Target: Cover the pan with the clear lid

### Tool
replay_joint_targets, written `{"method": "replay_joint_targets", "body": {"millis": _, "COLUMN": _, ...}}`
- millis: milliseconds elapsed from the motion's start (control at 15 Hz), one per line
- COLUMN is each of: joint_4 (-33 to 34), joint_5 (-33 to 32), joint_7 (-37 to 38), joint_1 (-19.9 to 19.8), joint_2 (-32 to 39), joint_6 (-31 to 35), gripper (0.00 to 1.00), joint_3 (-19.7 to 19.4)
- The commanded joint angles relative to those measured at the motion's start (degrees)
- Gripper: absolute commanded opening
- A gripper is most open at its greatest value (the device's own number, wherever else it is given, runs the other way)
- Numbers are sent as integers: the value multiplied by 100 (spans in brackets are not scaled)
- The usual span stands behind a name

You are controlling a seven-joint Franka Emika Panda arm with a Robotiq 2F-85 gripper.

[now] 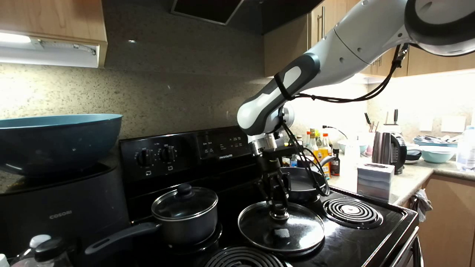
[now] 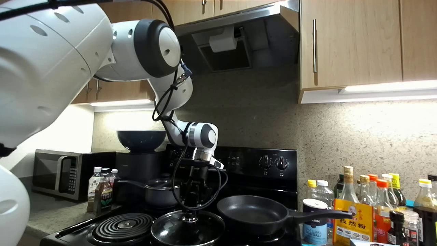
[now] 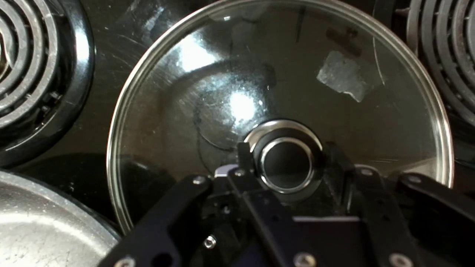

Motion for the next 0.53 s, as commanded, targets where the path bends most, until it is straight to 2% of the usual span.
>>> {"method": "replay_joint_targets", "body": {"millis": 0, "joint_4": -56, "joint_5": 56, "joint_7": -84, "joint_1": -2, "joint_2": -67, "joint_6": -101, "gripper": 75, "joint_3": 3}}
{"method": "replay_joint_targets", "body": {"millis": 267, "joint_4": -34, "joint_5": 52, "joint_7": -65, "joint_1": 17, "joint_2": -30, "joint_6": -108, "gripper": 98, "joint_3": 0}}
{"method": "replay_joint_targets", "body": {"millis": 467, "joint_4": -27, "joint_5": 54, "joint_7": -72, "joint_1": 15, "joint_2": -5, "joint_6": -110, "gripper": 100, "joint_3": 0}}
